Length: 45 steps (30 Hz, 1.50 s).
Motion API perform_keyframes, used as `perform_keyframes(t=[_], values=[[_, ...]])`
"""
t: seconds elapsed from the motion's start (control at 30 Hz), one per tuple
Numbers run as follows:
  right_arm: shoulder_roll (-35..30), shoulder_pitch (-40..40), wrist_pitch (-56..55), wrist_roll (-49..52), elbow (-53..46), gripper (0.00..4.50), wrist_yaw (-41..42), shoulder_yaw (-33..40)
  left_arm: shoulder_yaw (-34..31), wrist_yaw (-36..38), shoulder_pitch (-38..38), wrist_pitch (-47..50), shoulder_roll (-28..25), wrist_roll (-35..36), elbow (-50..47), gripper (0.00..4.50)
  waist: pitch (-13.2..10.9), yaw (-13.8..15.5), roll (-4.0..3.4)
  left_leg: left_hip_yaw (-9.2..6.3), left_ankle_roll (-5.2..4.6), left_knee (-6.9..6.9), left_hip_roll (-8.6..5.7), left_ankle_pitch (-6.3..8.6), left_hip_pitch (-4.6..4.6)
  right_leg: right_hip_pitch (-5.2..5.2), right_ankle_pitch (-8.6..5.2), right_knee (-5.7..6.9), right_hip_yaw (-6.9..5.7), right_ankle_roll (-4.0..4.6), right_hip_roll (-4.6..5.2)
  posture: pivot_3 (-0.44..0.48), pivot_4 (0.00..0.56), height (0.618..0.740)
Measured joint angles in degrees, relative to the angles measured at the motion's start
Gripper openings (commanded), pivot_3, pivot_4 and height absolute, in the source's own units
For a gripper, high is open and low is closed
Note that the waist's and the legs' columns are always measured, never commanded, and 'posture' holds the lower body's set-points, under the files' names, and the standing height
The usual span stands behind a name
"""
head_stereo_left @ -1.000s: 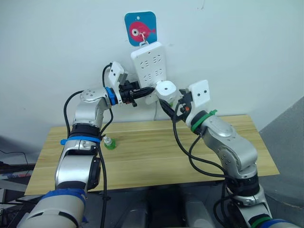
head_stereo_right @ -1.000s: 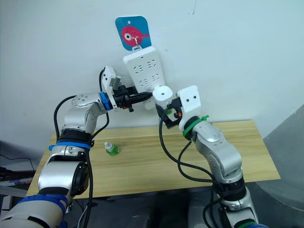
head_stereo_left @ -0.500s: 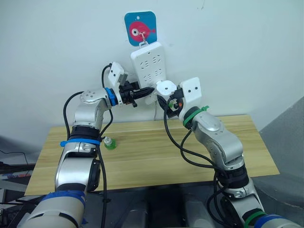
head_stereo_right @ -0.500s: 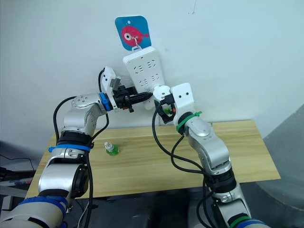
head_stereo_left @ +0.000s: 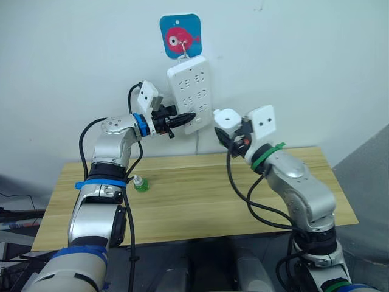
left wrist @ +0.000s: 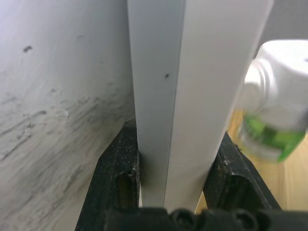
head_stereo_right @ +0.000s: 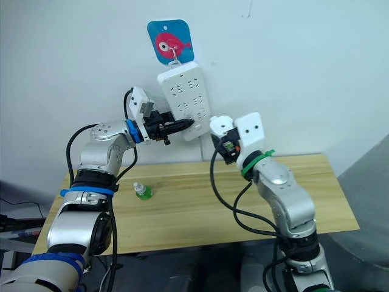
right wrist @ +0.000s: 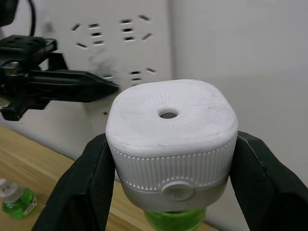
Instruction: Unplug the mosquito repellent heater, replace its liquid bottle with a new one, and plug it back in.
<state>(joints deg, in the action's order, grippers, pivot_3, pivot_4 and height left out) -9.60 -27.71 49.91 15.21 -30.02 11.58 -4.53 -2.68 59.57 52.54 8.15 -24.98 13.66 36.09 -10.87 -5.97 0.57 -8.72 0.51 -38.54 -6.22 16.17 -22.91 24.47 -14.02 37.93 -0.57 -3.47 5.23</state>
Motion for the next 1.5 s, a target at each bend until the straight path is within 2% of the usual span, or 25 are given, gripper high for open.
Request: perform_keyframes(t=[0.03, 0.1, 0.3, 0.37, 0.4, 0.5, 0.63, 0.73, 0.8, 0.87, 1.0, 1.1, 1.27, 1.5], values=[[-0.1, 0.0, 0.7, 0.7, -0.7, 2.96, 0.3, 0.6, -0.1, -0.4, -0.2, -0.2, 0.0, 0.0, 0.0, 1.35, 0.0, -0.1, 0.0, -0.01, 0.02, -0.09, 0.03, -0.01, 0.01, 0.0, 0.0, 0.08, 0.01, 0.0, -0.02, -0.177, 0.194, 0.74], [-0.2, -0.2, 1.7, 2.1, -1.6, 2.96, 0.9, 1.3, -0.4, -0.8, -0.6, -0.7, 0.0, 0.1, 0.0, 2.08, 0.0, -0.1, 0.0, -0.04, 0.06, -0.17, 0.09, -0.04, 0.05, -0.06, 0.0, 0.16, 0.03, 0.0, -0.07, -0.177, 0.194, 0.74], [-0.7, -0.1, 1.7, 4.3, -0.7, 2.96, 2.3, 3.3, -0.6, -1.8, -5.1, -0.8, -1.8, 0.1, -1.7, 3.77, 0.0, -0.4, -0.01, 0.02, 0.06, -0.19, 0.08, -0.04, 0.07, -0.06, 0.0, 0.2, 0.05, 0.0, -0.08, -0.164, 0.202, 0.74], [0.4, -0.2, 1.6, 5.6, 0.8, 2.96, 2.1, 5.3, -1.6, -3.9, -9.5, 0.0, -3.3, 0.1, -5.2, 4.36, 0.0, -0.6, -0.03, 0.04, 0.05, -0.16, 0.08, -0.02, 0.08, -0.05, 0.0, 0.17, 0.14, 0.0, -0.05, -0.163, 0.2, 0.74], [1.2, -0.1, 1.7, 6.6, 1.6, 2.96, 1.9, 6.8, -2.2, -4.9, -12.8, 0.6, -4.2, 0.1, -7.9, 4.44, 0.0, -0.8, -0.04, 0.07, 0.04, -0.12, 0.09, -0.02, 0.1, -0.02, 0.0, 0.16, 0.19, 0.0, -0.05, -0.161, 0.201, 0.74], [3.5, 0.0, 2.6, 9.5, 3.4, 2.96, 0.3, 12.4, -4.1, -7.8, -24.2, 3.1, -5.3, 0.6, -16.8, 4.44, 0.0, -1.0, -0.08, 0.06, 0.05, -0.07, 0.12, -0.02, 0.06, 0.06, 0.0, 0.17, 0.26, 0.01, -0.05, -0.149, 0.203, 0.74], [10.0, -0.6, 6.9, 18.9, 5.6, 2.96, -3.5, 22.5, -4.0, -9.1, -38.0, 5.3, -5.5, 2.5, -35.0, 4.44, 0.0, 0.0, -0.13, 0.07, 0.05, -0.08, 0.17, -0.02, 0.07, -0.03, 0.01, 0.15, 0.29, 0.02, -0.05, -0.13, 0.207, 0.74], [13.0, -1.8, 12.1, 29.0, 8.7, 2.96, -8.2, 29.8, -2.2, -10.5, -41.4, 5.9, -4.6, 3.2, -45.6, 4.44, -0.1, 1.6, -0.3, 0.07, 0.04, -0.14, 0.15, -0.02, 0.1, -0.16, 0.01, 0.11, 0.27, 0.03, -0.05, -0.116, 0.208, 0.74], [15.0, -3.4, 14.9, 39.3, 11.5, 2.96, -13.1, 35.3, 0.2, -12.8, -41.4, 6.1, -1.4, 3.1, -50.4, 4.44, -0.2, 2.5, -0.46, 0.09, 0.02, -0.15, 0.11, -0.02, 0.13, -0.22, 0.01, 0.08, 0.31, 0.04, -0.03, -0.111, 0.208, 0.74], [15.2, -3.9, 16.7, 48.9, 13.6, 2.96, -17.9, 37.7, 3.7, -15.4, -40.3, 6.3, 2.9, 2.6, -52.3, 4.44, -0.2, 2.9, -0.48, 0.1, 0.01, -0.18, 0.1, -0.02, 0.14, -0.25, 0.01, 0.11, 0.29, 0.04, -0.04, -0.111, 0.208, 0.74], [14.2, -3.1, 16.7, 62.9, 14.7, 2.96, -26.1, 36.8, 9.9, -19.7, -36.0, 5.8, 8.7, 0.2, -52.2, 4.44, -0.2, 2.6, -0.49, 0.22, 0.02, -0.18, 0.17, -0.03, 0.19, -0.23, 0.01, 0.19, 0.32, 0.03, -0.05, -0.112, 0.205, 0.74], [11.9, -1.4, 15.2, 69.4, 14.4, 2.96, -30.1, 34.2, 11.0, -22.5, -33.9, 3.9, 10.7, -1.7, -51.0, 4.44, -0.2, 2.1, -0.5, 0.36, 0.01, -0.16, 0.23, -0.02, 0.2, -0.2, 0.01, 0.18, 0.35, 0.03, -0.09, -0.123, 0.204, 0.74], [9.0, 1.8, 10.8, 76.1, 13.7, 2.96, -34.3, 29.0, 12.0, -24.9, -31.9, 1.5, 12.8, -3.6, -49.0, 4.44, -0.2, 1.2, -0.5, 0.54, -0.03, -0.16, 0.26, -0.01, 0.22, -0.21, 0.01, 0.17, 0.44, 0.03, -0.12, -0.137, 0.199, 0.74], [4.6, 2.8, 4.6, 81.9, 12.1, 2.96, -36.0, 23.3, 12.0, -25.4, -31.6, 1.5, 13.7, -3.5, -47.1, 4.44, -0.2, 1.1, -0.5, 0.93, -0.14, -0.17, 0.41, 0.04, 0.27, -0.2, 0.0, 0.12, 0.48, 0.01, -0.27, -0.148, 0.201, 0.74]])
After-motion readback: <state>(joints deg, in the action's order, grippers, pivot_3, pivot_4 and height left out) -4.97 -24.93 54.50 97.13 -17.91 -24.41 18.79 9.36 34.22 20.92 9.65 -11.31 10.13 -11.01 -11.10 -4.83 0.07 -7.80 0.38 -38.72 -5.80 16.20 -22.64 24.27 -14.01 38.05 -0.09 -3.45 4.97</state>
